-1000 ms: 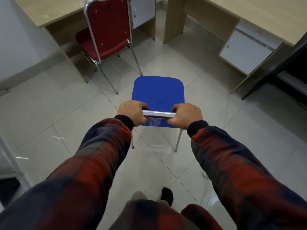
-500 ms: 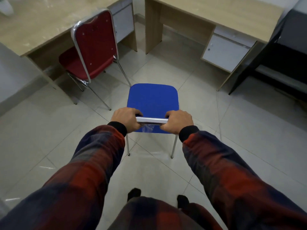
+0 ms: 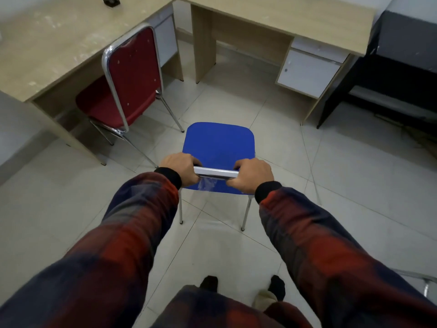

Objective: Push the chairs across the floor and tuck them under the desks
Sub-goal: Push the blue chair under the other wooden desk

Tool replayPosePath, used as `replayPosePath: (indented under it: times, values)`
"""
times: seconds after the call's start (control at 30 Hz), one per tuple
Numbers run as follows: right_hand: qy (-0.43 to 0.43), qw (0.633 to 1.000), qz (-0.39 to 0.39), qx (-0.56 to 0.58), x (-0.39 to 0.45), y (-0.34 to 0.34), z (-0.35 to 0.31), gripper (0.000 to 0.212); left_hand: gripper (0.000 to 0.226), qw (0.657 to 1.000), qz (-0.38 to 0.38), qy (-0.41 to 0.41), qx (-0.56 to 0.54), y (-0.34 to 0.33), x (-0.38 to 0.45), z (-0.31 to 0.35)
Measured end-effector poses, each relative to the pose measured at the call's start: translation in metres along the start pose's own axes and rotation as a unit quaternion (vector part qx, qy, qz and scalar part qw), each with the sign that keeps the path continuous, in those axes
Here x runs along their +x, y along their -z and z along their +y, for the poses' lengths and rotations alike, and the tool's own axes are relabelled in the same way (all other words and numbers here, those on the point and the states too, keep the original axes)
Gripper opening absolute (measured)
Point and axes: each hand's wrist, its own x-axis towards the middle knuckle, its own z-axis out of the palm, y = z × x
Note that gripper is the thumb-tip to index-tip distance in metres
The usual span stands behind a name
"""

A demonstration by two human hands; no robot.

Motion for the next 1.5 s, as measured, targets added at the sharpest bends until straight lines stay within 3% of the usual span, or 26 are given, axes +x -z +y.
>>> replayPosePath:
  times: [0.6, 1.1, 1.5]
  values:
    - [-0.013, 1.000, 0.026, 0.001, 0.061, 0.028, 0.057, 0.037, 0.028, 1.000, 0.021, -0.019, -0.009, 0.009, 0.078, 0.037]
    - [0.010, 1.000, 0.018, 0.007, 0.118, 0.052, 0.081, 0.036, 0.031, 1.000, 0.000, 0.029, 0.000, 0.033, 0.135, 0.054]
    - [0.026, 1.000, 0.013, -0.002, 0.118, 0.060, 0.111, 0.035, 0.029, 1.000, -0.009, 0.029, 0.003, 0.029, 0.136, 0.081]
